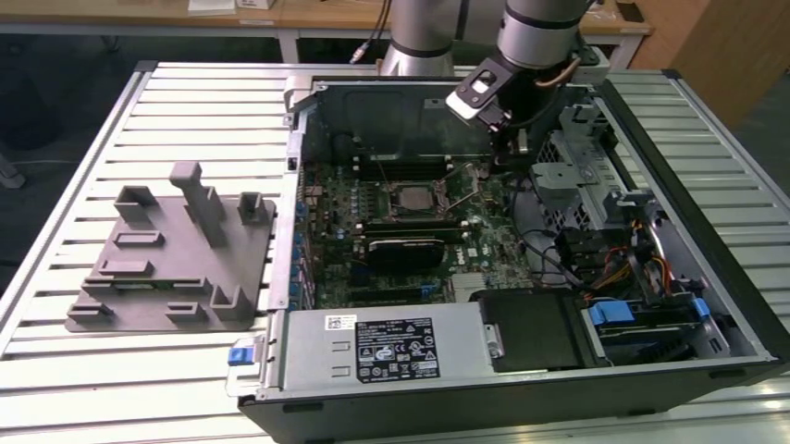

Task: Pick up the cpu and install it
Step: 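Close the cpu cover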

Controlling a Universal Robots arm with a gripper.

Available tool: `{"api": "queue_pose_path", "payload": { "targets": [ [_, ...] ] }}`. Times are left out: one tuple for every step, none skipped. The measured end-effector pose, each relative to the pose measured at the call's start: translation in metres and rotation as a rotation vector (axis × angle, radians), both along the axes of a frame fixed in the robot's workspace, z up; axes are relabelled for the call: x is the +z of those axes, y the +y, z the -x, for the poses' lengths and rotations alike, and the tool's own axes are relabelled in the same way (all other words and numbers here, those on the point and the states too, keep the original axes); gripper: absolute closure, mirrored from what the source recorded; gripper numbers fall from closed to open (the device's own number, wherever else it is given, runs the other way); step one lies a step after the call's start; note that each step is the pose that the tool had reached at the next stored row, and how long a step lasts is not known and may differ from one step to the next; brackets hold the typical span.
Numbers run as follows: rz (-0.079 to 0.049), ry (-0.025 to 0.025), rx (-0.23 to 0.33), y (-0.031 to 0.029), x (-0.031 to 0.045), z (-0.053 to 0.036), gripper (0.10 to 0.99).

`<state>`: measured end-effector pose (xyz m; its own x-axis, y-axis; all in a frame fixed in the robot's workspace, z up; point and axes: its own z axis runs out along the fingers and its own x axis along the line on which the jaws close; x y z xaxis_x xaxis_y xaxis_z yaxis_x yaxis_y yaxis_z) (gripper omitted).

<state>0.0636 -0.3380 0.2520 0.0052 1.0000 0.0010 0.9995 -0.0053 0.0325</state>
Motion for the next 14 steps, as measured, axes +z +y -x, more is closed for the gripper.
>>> {"api": "queue_pose_path", "payload": {
  "targets": [
    [0.0,0.0,0.0,-0.0001,-0.0018,0.0,0.98],
    [0.0,0.0,0.0,-0.0001,-0.0036,0.0,0.98],
    [0.0,0.0,0.0,-0.0001,-0.0054,0.0,0.98],
    [0.0,0.0,0.0,-0.0001,-0.0071,0.0,0.98],
    [0.0,0.0,0.0,-0.0001,-0.009,0.0,0.98],
    [0.0,0.0,0.0,-0.0001,-0.0109,0.0,0.98],
    [0.0,0.0,0.0,-0.0002,-0.0127,0.0,0.98],
    [0.0,0.0,0.0,-0.0002,-0.0143,0.0,0.98],
    [0.0,0.0,0.0,-0.0002,-0.0153,0.0,0.98],
    [0.0,0.0,0.0,-0.0001,-0.0159,0.0002,0.98],
    [0.0,0.0,0.0,-0.0001,-0.0162,0.0009,0.98],
    [0.0,-0.0001,0.0,-0.0001,-0.0163,0.0022,0.98],
    [0.0,0.0,0.0,-0.0002,-0.0164,0.0041,0.98],
    [0.0,0.0,0.0,-0.0002,-0.0165,0.0065,0.98]
  ]
}}
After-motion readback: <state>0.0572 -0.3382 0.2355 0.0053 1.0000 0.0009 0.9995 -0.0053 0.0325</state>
